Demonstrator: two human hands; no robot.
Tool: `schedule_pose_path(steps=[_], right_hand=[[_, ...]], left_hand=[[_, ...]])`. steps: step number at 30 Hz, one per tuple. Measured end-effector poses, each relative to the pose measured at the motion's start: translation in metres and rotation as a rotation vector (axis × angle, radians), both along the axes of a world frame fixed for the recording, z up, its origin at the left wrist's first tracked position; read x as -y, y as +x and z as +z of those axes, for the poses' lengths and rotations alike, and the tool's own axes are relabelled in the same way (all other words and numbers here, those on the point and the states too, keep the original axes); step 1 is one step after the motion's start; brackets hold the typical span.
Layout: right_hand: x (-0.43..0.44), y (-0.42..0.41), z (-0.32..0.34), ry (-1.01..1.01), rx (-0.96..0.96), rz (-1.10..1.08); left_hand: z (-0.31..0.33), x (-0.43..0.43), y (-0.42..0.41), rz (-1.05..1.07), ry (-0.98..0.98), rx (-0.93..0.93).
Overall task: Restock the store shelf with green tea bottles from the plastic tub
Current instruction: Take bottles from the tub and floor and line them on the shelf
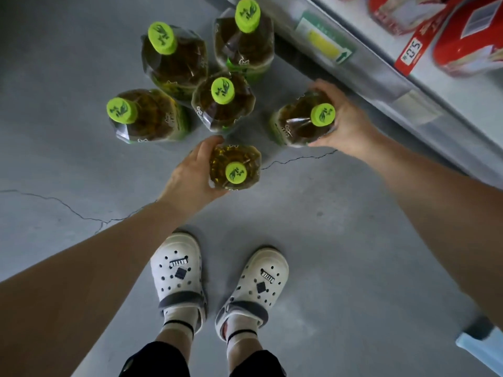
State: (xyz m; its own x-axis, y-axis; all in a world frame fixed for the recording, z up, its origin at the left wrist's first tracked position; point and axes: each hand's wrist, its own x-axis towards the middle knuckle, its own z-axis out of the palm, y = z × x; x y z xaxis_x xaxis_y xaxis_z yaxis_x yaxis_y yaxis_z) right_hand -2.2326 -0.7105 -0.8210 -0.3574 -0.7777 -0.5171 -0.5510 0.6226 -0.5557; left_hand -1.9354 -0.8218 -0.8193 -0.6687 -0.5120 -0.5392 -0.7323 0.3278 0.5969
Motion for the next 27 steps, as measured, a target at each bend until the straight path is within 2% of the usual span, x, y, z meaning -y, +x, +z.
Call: schedule_pose_path(steps=[5, 10, 14, 17, 20, 27], right_hand=[[-0.011, 0.024, 0.003, 0.015, 0.051, -0.217], [-0.024, 0.075, 0.007, -0.019, 0.197, -0.703], [-0.049, 0.109, 0.034, -0.025, 0.334, -1.022], [-0.076, 0.127, 0.077, -0.01, 0.443, -1.162], [-0.1, 0.142, 0.138, 0.004, 0.505, -1.24], [-0.123, 0.159, 0.295, -0.01, 0.555, -1.272]], left_hand=[[0.001, 0.0, -0.005, 0.023, -0.03, 0.02], [0.021, -0.009, -0.003, 0.197, 0.008, 0.064], [0.057, -0.016, 0.02, 0.361, 0.155, 0.151], [0.102, -0.018, 0.036, 0.501, 0.295, 0.198], [0.158, -0.02, 0.047, 0.562, 0.349, 0.208], [0.307, -0.017, 0.047, 0.49, 0.388, 0.111]])
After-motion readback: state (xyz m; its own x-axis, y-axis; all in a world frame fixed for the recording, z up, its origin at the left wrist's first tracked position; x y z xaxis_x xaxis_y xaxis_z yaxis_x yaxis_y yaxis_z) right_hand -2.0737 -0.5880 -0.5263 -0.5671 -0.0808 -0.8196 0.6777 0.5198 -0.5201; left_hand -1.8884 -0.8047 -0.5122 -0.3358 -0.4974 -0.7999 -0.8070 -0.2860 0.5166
